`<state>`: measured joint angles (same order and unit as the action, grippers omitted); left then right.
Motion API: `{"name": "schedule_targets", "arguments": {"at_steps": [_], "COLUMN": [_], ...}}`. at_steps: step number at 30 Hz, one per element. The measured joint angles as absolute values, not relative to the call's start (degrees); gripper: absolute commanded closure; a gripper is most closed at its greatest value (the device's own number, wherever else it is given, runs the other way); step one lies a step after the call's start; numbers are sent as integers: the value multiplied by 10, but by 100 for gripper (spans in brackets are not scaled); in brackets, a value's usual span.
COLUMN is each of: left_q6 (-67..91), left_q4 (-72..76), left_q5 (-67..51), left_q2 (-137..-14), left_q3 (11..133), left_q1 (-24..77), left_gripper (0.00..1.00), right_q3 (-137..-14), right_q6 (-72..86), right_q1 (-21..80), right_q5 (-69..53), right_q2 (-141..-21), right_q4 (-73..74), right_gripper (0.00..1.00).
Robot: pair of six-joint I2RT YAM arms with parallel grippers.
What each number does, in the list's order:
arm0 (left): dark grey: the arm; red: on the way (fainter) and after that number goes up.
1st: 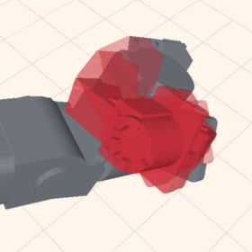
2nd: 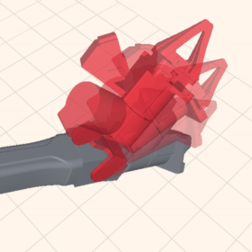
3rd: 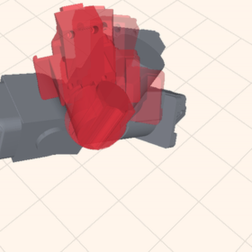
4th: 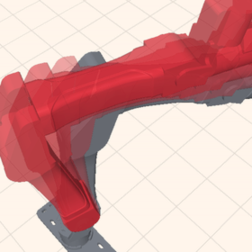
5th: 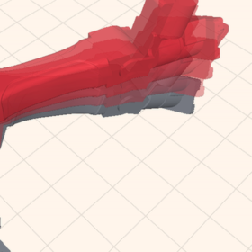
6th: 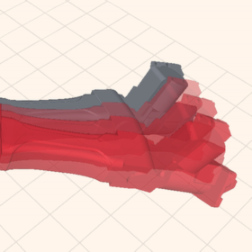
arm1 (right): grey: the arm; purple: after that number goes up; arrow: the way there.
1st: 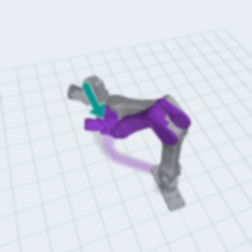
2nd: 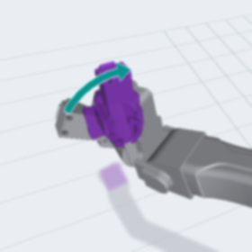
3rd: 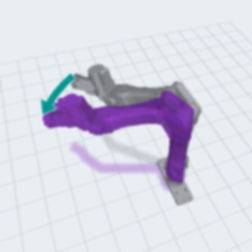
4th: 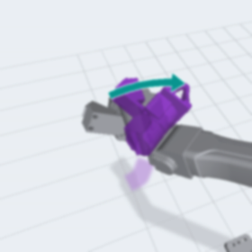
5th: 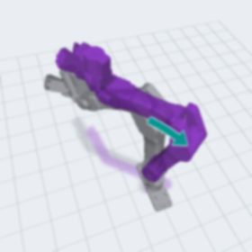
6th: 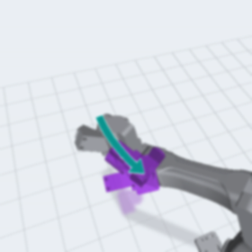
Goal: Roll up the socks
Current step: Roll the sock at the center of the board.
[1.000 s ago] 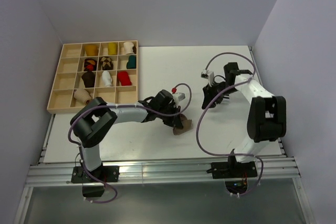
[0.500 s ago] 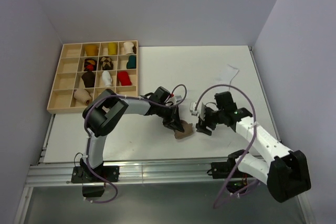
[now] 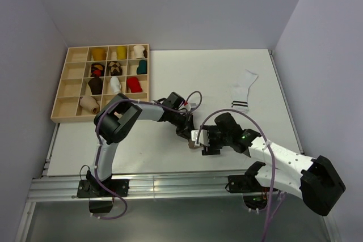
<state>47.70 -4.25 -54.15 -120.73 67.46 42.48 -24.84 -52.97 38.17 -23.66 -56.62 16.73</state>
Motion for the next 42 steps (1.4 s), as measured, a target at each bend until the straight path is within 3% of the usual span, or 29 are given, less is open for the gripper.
{"name": "schedule_targets", "arguments": {"at_steps": [5,7,8,10,13,22,27,33,42], "left_q6": [472,470,467,463,457,442,442,480,507], "left_q4": [-47,-51,-52,-53,-55,-48,-20,45,63], "left_q5": [-547,-548,-549,-549,-548,-445,-350,-231,-55], "left_q2": [-1209,-1209,-1209,-1209,-1209,-1133,-1032,-906,-685], "left_q3": [675,675,675,675,675,640,602,500,341], "left_q1": [420,419,418,417,410,404,401,381,370], "left_gripper": [100,98,96,86,69,55,53,50,46], "right_q3": [-245,-245,-248,-260,-279,-325,-344,-375,-523], "right_q6": [-530,-531,-530,-528,-521,-521,-522,-522,-533], "right_q1": [422,428,430,430,430,430,430,422,388], "right_q5": [-198,-185,-175,-165,-156,-152,-153,-164,-210], "right_q2": [-611,-636,-649,-670,-694,-731,-735,-746,-887], "right_q4": [130,118,111,99,101,142,190,260,411], "right_gripper": [33,47,60,71,81,84,84,84,84]}}
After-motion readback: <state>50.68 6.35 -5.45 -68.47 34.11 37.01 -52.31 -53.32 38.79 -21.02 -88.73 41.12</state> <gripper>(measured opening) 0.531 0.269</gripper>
